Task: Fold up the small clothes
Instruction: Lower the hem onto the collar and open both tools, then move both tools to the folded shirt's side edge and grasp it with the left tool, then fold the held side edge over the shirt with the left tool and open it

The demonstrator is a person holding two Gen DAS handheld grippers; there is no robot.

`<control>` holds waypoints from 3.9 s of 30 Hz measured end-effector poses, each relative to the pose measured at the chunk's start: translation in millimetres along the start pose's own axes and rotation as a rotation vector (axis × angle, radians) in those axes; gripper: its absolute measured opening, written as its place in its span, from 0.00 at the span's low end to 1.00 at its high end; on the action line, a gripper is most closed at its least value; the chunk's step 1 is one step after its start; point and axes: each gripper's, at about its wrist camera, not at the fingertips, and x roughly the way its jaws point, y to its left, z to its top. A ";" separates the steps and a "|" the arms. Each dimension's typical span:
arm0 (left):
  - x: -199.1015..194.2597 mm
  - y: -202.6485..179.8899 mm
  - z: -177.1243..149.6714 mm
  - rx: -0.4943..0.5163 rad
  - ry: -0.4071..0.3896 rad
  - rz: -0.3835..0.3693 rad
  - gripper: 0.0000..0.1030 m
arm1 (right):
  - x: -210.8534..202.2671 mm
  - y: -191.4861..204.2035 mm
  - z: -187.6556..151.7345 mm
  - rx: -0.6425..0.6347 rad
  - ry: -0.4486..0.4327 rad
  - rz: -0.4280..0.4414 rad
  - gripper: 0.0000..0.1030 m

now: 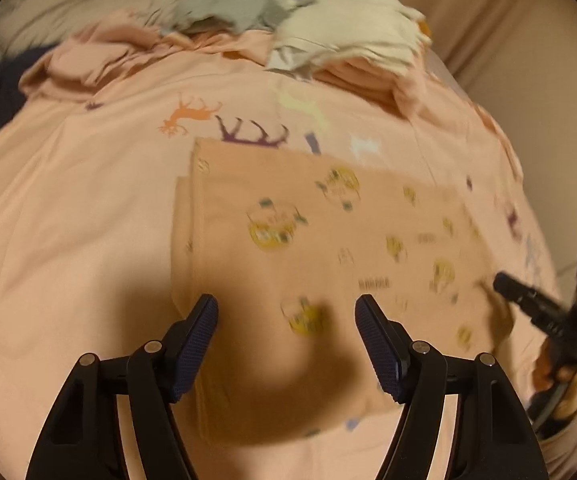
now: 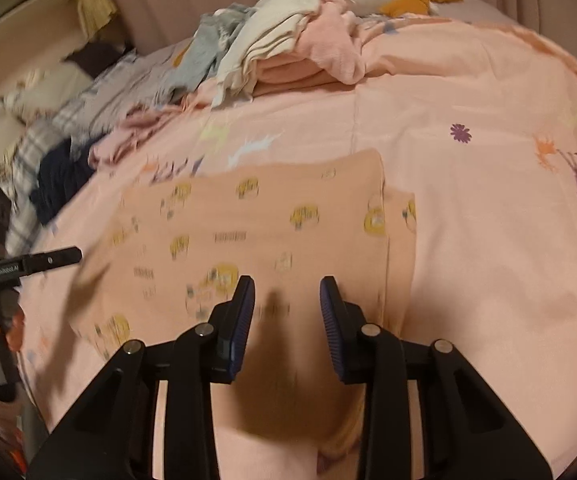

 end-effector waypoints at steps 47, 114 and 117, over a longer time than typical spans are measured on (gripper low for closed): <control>51.1 62.9 26.8 -0.358 0.063 -0.399 0.71 | 12.5 64.3 -28.4 -0.112 -0.005 0.105 0.47; 47.4 -138.1 62.4 0.097 0.116 0.046 0.10 | -4.7 -18.0 -25.6 0.350 -0.094 0.261 0.13; 72.7 -156.3 55.2 0.121 0.184 0.067 0.10 | -10.2 -34.2 -32.4 0.398 -0.103 0.271 0.15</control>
